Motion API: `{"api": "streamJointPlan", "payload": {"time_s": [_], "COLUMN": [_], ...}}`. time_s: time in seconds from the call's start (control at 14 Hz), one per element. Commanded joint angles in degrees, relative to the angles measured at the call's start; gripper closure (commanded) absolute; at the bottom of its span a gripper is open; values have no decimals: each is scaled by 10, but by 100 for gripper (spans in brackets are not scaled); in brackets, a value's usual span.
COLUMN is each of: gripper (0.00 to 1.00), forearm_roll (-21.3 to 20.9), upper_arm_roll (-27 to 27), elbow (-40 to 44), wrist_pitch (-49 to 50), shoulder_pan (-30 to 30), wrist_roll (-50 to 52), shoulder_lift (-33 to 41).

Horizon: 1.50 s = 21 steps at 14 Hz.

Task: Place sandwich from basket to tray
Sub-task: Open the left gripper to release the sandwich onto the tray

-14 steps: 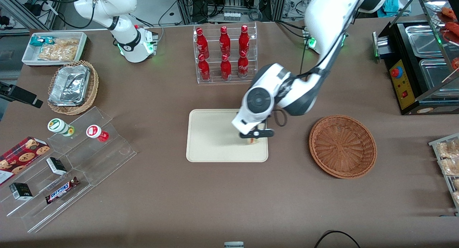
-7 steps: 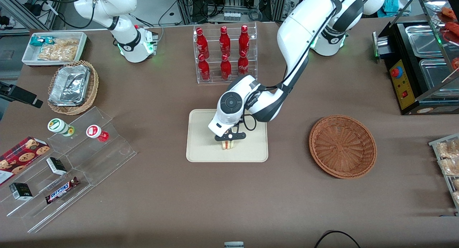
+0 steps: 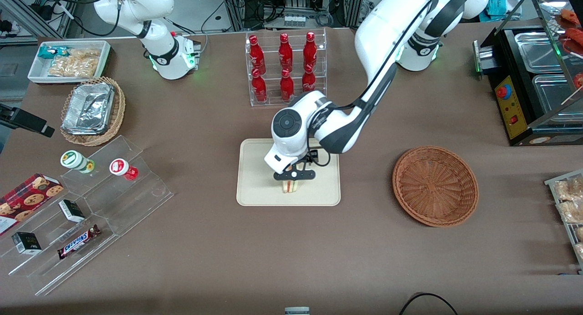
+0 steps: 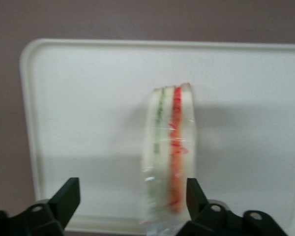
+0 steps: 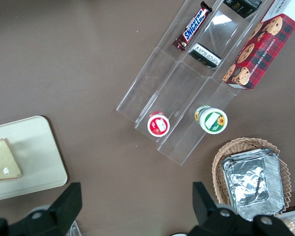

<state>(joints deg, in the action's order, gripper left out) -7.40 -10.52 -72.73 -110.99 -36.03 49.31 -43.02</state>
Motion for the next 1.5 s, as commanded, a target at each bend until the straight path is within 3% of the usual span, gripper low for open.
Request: {"api": "streamJointPlan", "payload": {"time_s": [0.0,0.14,0.36,0.5,0.71,0.93,1.14,1.43], "gripper": [0,0,0,0,0,0,0,0], "forearm_roll": [4,10,12,35,36,30,36,34], "upper_arm_roll": [-1,0,0,0,-10,-114,-119,-122], "elbow": [-17,-26,-26,-25,-33,-31,-56,-151], "wrist_pitch": [82,143,254,304,357,380,376,391], "shoulder_pan": [50,87,165,222,312,417,415,416], "wrist_roll": [-2,-27,-155,-240,-343,-354,-352,-351], "shoulder_lift": [99,152,218,252,296,325,374,443]}}
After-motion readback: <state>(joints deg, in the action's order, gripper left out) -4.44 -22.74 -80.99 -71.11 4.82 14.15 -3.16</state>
